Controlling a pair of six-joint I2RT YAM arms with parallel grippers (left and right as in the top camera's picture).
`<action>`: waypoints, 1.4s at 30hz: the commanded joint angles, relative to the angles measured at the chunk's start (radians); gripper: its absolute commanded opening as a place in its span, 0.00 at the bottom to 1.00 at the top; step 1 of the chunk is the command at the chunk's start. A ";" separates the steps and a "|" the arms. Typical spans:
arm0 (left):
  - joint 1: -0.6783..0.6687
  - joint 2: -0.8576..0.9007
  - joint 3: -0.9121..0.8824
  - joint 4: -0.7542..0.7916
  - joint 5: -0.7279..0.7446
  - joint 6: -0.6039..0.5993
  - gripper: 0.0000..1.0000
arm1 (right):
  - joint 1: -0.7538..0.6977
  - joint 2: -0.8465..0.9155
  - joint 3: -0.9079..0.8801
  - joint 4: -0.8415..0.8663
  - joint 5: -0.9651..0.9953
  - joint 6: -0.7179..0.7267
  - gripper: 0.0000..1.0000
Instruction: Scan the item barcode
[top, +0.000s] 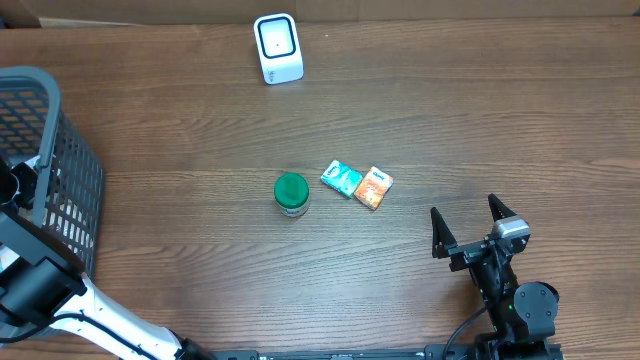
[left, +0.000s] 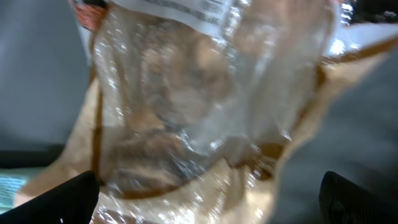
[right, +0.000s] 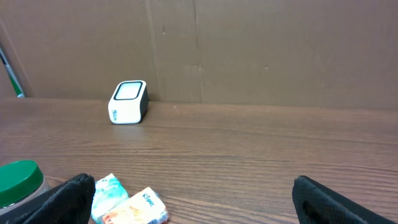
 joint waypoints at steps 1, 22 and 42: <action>-0.005 0.012 -0.018 0.021 -0.095 0.016 1.00 | 0.008 -0.008 -0.011 0.003 0.009 -0.005 1.00; -0.006 0.143 -0.018 0.075 -0.090 0.023 0.69 | 0.008 -0.008 -0.011 0.003 0.009 -0.005 1.00; -0.006 0.137 0.120 -0.093 -0.048 0.012 0.04 | 0.008 -0.008 -0.011 0.003 0.009 -0.005 1.00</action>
